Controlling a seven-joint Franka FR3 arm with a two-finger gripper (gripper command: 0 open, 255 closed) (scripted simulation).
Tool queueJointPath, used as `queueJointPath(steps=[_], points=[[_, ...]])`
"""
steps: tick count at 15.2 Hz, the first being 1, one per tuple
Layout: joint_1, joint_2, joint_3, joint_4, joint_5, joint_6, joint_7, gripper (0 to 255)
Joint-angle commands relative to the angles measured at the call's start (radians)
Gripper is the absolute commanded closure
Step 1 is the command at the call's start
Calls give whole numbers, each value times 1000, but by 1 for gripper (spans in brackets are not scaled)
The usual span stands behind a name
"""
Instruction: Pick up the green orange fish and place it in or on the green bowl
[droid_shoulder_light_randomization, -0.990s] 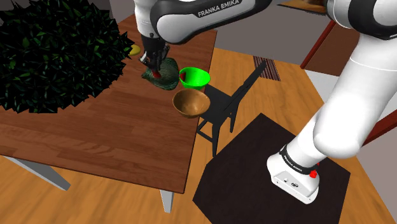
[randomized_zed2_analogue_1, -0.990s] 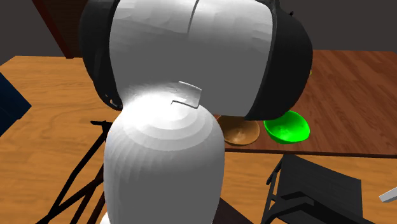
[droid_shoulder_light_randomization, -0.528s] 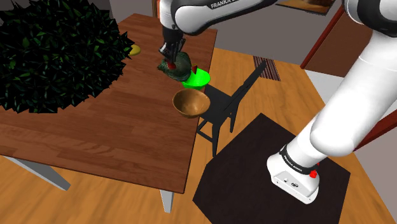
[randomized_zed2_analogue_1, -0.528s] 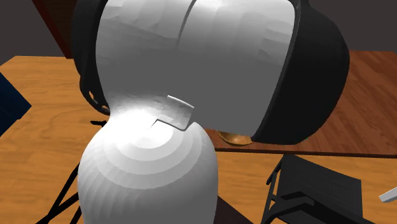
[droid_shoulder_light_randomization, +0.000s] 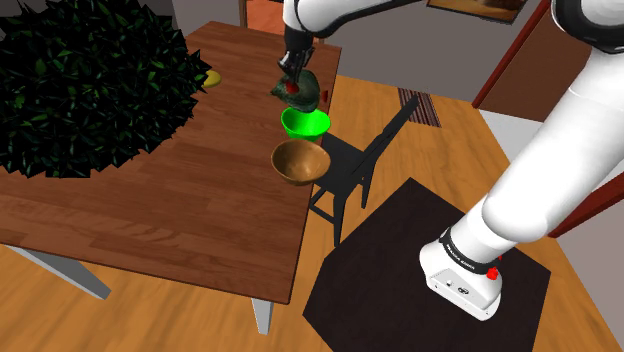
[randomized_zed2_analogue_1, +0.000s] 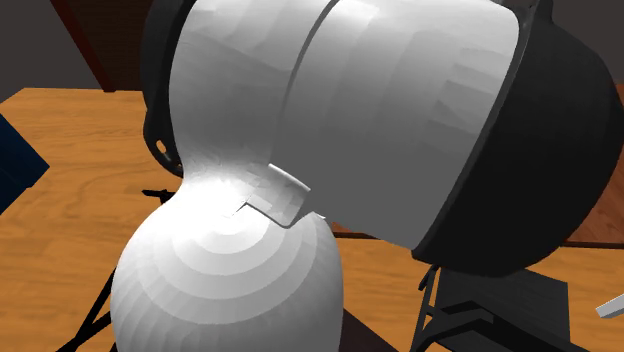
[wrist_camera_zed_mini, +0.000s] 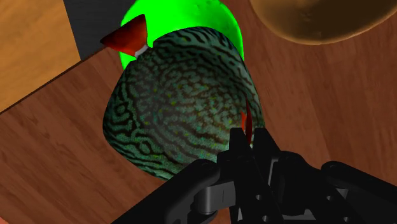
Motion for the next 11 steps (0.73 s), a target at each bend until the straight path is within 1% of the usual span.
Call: queueJointPath(steps=[1,2,11], points=[[-29,-1,-18,1,12,9,-53,255],[-36,0,-23,4,15,10,-67,255],[-34,42,-30,-66,-16,116,-33,255]])
